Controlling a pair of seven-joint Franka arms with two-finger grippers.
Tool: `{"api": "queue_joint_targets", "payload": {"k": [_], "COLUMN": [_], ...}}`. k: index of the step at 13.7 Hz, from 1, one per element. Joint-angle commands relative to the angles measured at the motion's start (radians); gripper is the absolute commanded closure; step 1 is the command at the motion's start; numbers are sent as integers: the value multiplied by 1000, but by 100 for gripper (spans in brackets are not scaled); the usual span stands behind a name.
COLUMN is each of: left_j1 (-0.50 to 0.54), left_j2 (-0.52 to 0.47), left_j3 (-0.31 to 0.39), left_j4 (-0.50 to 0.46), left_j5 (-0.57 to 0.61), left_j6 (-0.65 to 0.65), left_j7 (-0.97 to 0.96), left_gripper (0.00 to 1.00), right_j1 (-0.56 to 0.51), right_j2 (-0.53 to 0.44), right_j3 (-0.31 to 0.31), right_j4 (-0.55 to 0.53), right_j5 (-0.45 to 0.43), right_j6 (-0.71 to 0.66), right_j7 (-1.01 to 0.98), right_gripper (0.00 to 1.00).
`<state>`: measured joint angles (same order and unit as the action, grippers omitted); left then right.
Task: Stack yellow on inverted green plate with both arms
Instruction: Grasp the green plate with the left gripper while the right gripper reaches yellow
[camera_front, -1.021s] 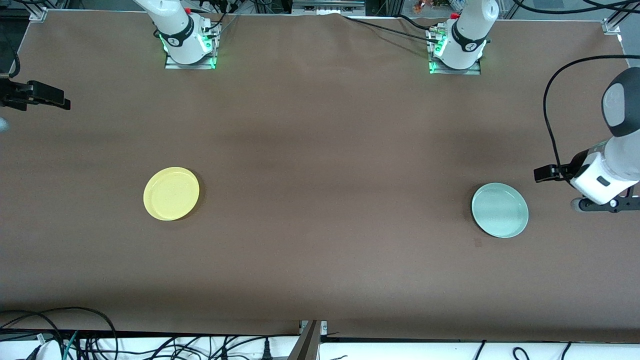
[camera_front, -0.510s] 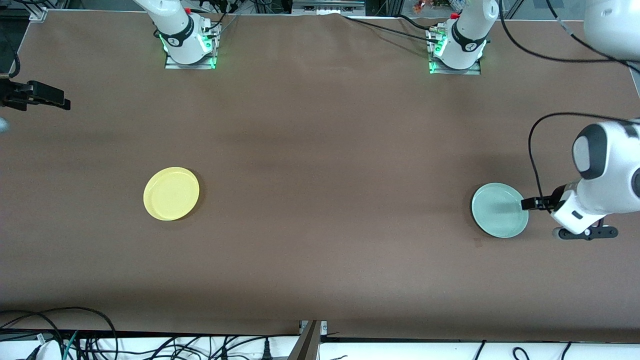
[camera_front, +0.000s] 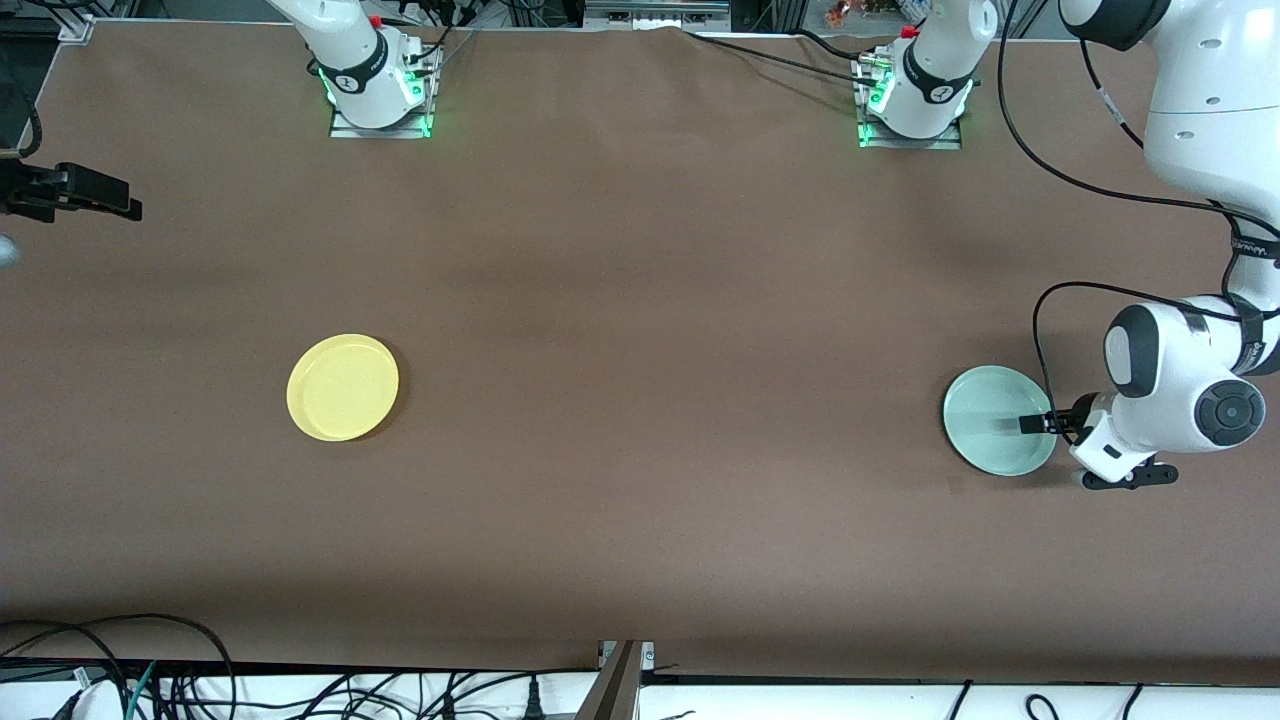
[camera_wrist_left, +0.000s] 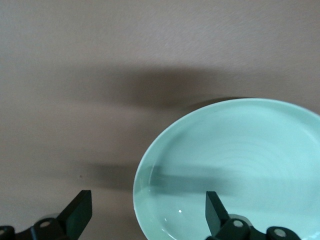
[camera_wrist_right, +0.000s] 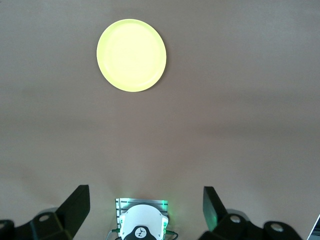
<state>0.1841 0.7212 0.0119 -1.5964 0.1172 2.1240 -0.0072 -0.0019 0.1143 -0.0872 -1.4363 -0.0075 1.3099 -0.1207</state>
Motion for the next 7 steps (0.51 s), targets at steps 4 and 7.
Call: {"api": "queue_joint_targets", "payload": {"k": [4,7], "left_j1": [8,8], "left_j2": [3,4], "left_j3": [-12,-10], "left_j4": [-40,-42], "left_j5": [-5,-5], "left_j6": [27,24], "left_j7": [12,59], "left_gripper": [28,94], "right_j1": [-3,-4], "right_j2": [45,59], "right_j3": [4,4], "right_j4": [17,17], "right_j5": [-11,-31], "right_j6": [6,25], "right_j7": [-8,-8], "right_gripper": [0,0]}}
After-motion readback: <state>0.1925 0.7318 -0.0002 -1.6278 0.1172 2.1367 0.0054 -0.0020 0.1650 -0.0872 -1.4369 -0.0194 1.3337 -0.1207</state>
